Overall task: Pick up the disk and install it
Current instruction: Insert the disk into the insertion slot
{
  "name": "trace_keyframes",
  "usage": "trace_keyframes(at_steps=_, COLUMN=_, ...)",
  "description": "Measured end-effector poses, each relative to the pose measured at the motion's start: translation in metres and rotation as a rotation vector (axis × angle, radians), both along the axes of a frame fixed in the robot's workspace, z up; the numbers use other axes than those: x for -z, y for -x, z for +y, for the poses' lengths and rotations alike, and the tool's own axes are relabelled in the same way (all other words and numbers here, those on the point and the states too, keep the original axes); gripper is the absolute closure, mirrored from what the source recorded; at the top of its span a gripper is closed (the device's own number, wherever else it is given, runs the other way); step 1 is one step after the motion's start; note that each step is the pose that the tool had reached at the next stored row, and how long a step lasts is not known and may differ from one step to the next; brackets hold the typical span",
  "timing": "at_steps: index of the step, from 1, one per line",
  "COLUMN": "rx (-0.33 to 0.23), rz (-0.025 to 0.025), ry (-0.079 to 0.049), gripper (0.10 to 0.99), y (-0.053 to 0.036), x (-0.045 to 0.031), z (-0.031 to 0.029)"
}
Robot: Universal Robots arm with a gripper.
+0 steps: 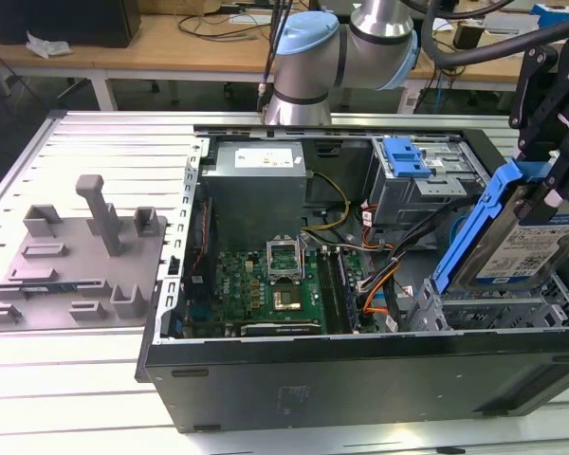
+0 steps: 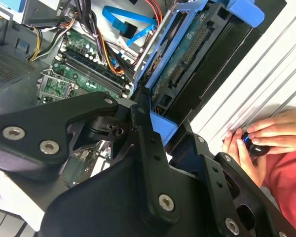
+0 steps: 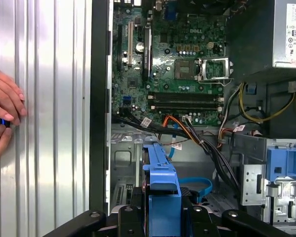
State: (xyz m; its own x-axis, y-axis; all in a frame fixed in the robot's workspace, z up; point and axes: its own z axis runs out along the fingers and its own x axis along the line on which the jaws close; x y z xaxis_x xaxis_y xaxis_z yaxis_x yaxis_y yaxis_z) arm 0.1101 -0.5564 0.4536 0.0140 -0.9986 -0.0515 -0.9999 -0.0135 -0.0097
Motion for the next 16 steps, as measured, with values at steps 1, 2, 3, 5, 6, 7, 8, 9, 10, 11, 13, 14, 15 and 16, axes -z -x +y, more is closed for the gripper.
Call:
trace_keyframes(at_steps=1, rx=0.000, rz=0.0000, ry=0.000, gripper=0.718, y=0.0000, x=0.0010, z=0.0000)
trace_keyframes(at_steps=2, rx=0.000, rz=0.0000, ry=0.000, gripper=0.718, y=0.0000, x=0.0022, z=0.0000)
trace_keyframes(at_steps=3, rx=0.000, rz=0.0000, ry=0.000, gripper=0.718, y=0.0000, x=0.0032, z=0.0000)
trace_keyframes(at_steps=5, rx=0.000, rz=0.0000, ry=0.000, gripper=0.718, y=-0.0001, x=0.0049, z=0.0000)
trace_keyframes(at_steps=6, rx=0.000, rz=0.0001, ry=0.000, gripper=0.718, y=-0.0001, x=0.0057, z=0.0000)
trace_keyframes(at_steps=7, rx=0.000, rz=0.0000, ry=0.000, gripper=0.718, y=-0.0003, x=0.0063, z=-0.0001)
trace_keyframes(at_steps=8, rx=0.000, rz=0.0000, ry=0.000, gripper=0.718, y=-0.0004, x=0.0068, z=-0.0001)
trace_keyframes(at_steps=9, rx=0.000, rz=0.0000, ry=0.000, gripper=0.718, y=-0.0004, x=0.0078, z=-0.0002)
trace_keyframes(at_steps=10, rx=0.000, rz=0.0000, ry=0.000, gripper=0.718, y=-0.0004, x=0.0082, z=-0.0002)
trace_keyframes(at_steps=11, rx=0.000, rz=0.0000, ry=0.000, gripper=0.718, y=-0.0004, x=0.0091, z=-0.0002)
trace_keyframes(at_steps=13, rx=0.000, rz=0.0000, ry=0.000, gripper=0.718, y=-0.0004, x=0.0105, z=-0.0003)
trace_keyframes(at_steps=14, rx=0.000, rz=0.0000, ry=0.000, gripper=0.718, y=-0.0004, x=0.0112, z=-0.0003)
trace_keyframes(at_steps=15, rx=0.000, rz=0.0000, ry=0.000, gripper=0.718, y=-0.0004, x=0.0117, z=-0.0003)
trace_keyframes(at_steps=16, rx=0.000, rz=0.0000, ry=0.000, gripper=0.718, y=-0.0005, x=0.0127, z=-0.0004)
